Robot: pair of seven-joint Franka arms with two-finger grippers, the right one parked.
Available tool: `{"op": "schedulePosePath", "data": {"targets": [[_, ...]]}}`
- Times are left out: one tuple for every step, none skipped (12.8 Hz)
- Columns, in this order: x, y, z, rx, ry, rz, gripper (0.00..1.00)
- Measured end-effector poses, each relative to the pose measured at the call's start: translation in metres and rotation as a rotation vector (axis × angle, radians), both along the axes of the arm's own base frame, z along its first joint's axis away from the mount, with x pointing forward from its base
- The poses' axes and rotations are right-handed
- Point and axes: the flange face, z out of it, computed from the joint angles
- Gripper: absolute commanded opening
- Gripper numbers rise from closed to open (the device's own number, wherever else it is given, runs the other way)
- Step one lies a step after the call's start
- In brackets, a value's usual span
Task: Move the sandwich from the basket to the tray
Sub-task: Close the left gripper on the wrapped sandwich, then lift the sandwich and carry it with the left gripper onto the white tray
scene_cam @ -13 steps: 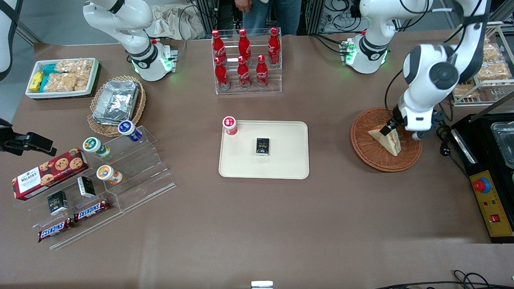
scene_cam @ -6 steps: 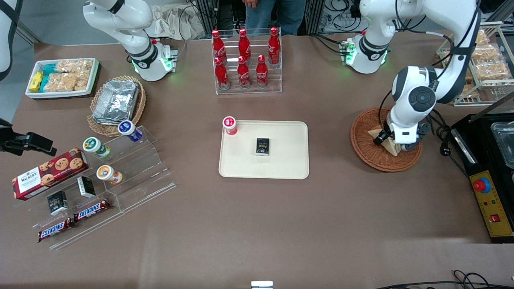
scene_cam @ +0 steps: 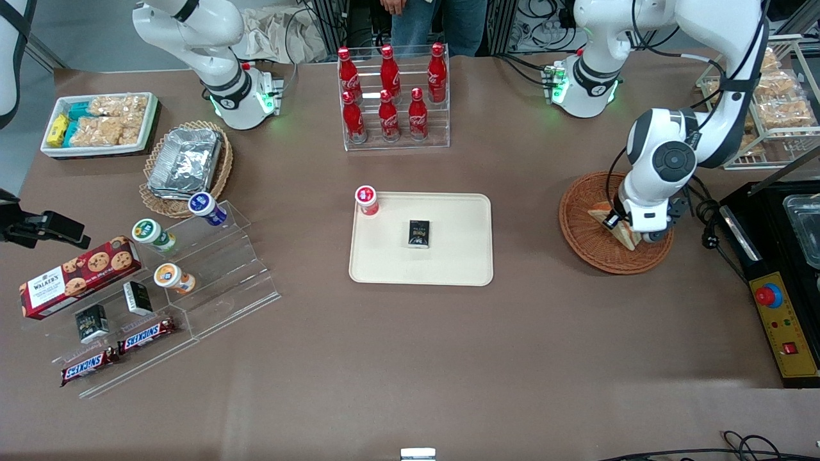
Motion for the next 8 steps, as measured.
{"op": "schedulePosePath", "data": {"targets": [[0.003, 0.001, 0.01, 0.009, -0.005, -0.01, 0.0], [0.007, 0.002, 0.028, 0.019, -0.003, -0.029, 0.0], [0.011, 0.004, 0.053, 0.031, 0.004, -0.055, 0.0], [0.013, 0.005, 0.083, 0.041, 0.013, -0.081, 0.0], [0.015, 0.002, 0.115, 0.039, 0.022, -0.108, 0.0], [0.018, -0.006, 0.149, 0.018, 0.037, -0.147, 0.0], [0.022, -0.021, 0.185, -0.021, 0.052, -0.2, 0.0], [0.027, -0.039, 0.218, -0.067, 0.054, -0.257, 0.0]]}}
